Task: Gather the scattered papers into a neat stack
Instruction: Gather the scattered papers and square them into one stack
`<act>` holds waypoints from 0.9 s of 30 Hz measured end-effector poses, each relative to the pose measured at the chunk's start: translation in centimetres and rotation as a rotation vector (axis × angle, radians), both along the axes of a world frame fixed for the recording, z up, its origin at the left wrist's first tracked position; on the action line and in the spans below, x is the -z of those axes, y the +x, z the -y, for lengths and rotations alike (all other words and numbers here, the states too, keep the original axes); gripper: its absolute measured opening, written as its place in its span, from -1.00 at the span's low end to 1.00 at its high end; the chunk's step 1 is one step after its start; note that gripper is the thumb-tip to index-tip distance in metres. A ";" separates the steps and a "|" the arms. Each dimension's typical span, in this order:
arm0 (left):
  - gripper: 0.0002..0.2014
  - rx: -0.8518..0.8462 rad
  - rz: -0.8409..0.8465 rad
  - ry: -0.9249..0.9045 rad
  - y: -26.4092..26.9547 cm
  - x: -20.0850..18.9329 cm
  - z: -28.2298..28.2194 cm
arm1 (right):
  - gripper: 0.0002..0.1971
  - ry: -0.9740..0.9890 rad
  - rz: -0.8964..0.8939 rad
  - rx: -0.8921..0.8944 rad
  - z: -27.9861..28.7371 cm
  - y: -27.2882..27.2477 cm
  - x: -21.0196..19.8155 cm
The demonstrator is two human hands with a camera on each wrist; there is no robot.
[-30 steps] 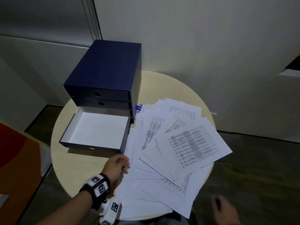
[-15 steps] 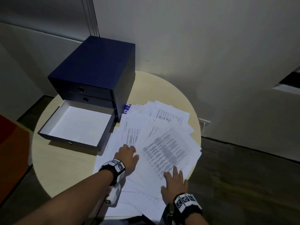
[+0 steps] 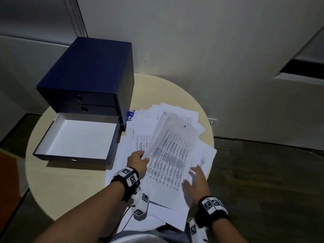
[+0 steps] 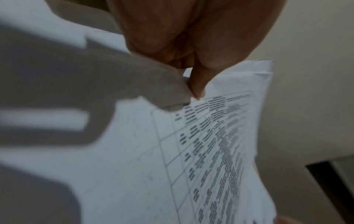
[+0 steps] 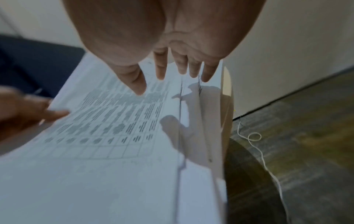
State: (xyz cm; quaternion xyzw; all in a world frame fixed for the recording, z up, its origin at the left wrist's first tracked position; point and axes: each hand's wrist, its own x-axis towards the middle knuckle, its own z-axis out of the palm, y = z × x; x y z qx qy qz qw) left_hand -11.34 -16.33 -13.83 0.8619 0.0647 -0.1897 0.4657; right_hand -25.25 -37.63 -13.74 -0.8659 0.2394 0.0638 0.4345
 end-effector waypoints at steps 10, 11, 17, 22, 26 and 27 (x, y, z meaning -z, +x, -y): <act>-0.74 0.006 -0.149 -0.390 -0.8 -1.8 -2.4 | -0.41 0.505 0.037 0.434 0.5 2.3 -1.5; -0.70 0.019 -0.139 -0.328 -1.0 -1.6 -2.6 | -0.43 0.536 0.039 0.452 0.5 2.3 -1.4; -0.63 -0.093 -0.162 -0.299 -1.2 0.4 -3.4 | -0.48 0.442 -0.074 0.424 0.6 1.2 0.3; -0.57 -0.126 -0.109 0.097 -0.7 0.7 -4.0 | -0.34 0.331 -0.154 0.637 1.2 0.8 2.3; -0.39 -0.048 -0.176 0.149 -0.4 0.6 -4.3 | -0.19 0.308 -0.236 0.642 1.1 1.0 4.3; -0.37 -0.042 -0.204 0.131 -0.3 0.6 -4.2 | -0.22 0.318 -0.252 0.625 1.0 1.2 4.7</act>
